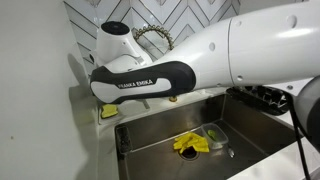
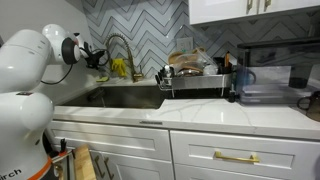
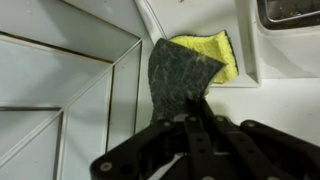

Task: Pick up a green sponge on the left of the tap and put it in the sponge holder on the left side of the sink

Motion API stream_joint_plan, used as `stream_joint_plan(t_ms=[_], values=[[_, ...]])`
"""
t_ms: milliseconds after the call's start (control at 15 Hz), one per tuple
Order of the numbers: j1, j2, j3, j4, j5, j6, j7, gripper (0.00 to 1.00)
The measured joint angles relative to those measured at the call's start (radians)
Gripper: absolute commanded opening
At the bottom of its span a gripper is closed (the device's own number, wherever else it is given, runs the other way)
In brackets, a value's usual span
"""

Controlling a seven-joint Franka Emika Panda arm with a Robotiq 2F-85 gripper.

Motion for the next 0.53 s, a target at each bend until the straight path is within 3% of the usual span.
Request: stream_joint_plan(t_ms=[200, 533], values=[[-0.006, -0.076, -0.001, -0.124, -0.003, 0.054, 0.02, 0.02], [-0.032, -0.199, -0.012, -0.344, -0.008, 0.25, 0.024, 0.02]])
